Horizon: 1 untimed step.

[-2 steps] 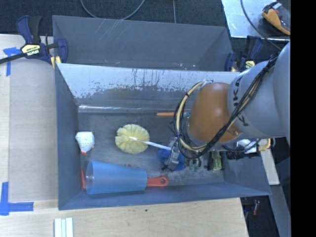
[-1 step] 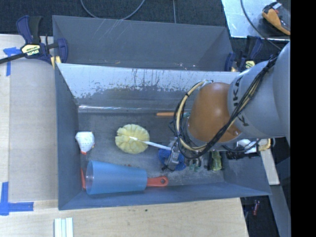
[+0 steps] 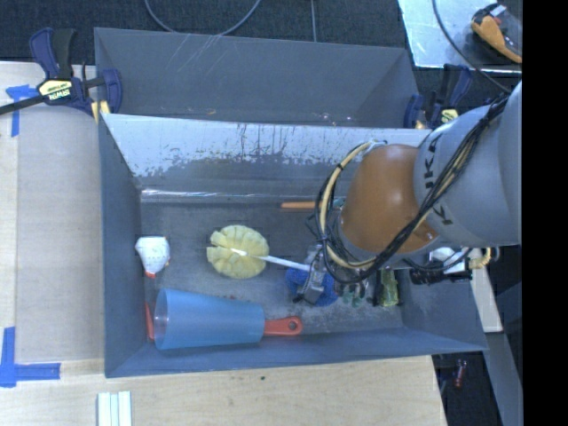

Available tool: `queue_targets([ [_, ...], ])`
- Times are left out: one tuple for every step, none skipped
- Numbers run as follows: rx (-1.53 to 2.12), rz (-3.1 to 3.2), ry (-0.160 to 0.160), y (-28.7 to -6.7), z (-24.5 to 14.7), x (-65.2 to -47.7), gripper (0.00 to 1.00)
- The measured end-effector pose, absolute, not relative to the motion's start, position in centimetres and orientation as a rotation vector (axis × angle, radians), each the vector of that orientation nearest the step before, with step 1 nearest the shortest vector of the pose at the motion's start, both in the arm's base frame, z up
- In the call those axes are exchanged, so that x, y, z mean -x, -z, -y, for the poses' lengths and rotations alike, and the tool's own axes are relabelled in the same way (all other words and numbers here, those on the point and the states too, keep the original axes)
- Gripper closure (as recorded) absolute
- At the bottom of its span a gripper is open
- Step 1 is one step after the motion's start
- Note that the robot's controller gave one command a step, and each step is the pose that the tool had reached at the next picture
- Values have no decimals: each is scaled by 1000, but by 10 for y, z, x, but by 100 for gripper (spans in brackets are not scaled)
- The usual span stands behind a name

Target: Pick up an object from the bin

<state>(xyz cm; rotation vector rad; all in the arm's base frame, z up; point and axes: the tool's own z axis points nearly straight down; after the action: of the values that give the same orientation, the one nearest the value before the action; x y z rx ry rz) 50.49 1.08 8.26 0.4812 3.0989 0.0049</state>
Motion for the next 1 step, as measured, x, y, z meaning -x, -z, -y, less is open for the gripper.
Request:
queue_targets([
  [-481, -3100, -4, -103, -10, -505, 100],
])
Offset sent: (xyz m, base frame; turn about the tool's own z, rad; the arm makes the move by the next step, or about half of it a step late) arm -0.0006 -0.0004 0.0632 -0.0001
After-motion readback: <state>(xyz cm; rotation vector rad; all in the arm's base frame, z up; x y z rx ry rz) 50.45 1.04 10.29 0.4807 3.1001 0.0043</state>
